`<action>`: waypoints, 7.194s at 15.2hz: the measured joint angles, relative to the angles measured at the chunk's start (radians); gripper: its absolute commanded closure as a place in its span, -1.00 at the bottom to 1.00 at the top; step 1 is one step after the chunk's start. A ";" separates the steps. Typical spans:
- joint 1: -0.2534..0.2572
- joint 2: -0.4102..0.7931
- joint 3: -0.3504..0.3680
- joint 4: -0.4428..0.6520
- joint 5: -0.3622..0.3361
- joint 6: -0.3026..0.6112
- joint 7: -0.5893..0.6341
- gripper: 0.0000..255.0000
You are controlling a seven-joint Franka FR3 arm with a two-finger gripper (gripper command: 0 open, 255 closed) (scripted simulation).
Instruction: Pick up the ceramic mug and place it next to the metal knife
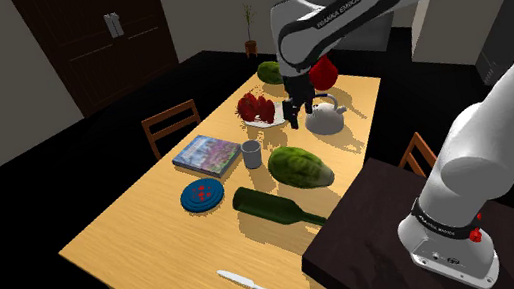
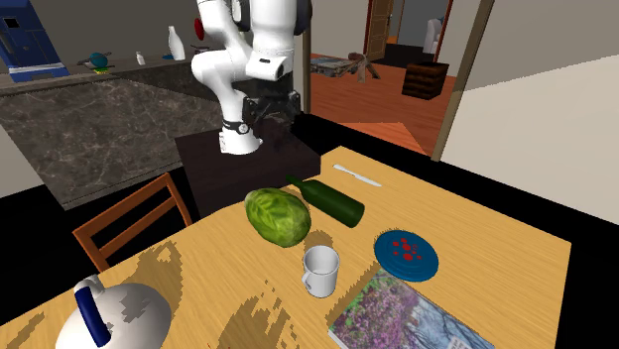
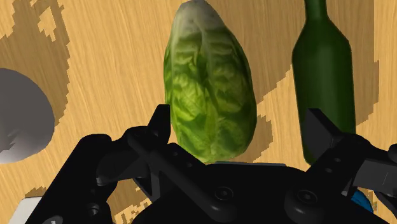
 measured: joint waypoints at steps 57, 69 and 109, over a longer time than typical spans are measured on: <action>0.033 1.042 0.017 0.839 -0.003 0.277 0.083 1.00; 0.031 0.932 0.018 0.825 0.000 0.181 0.075 1.00; 0.240 0.122 0.168 -0.108 0.033 0.286 0.409 1.00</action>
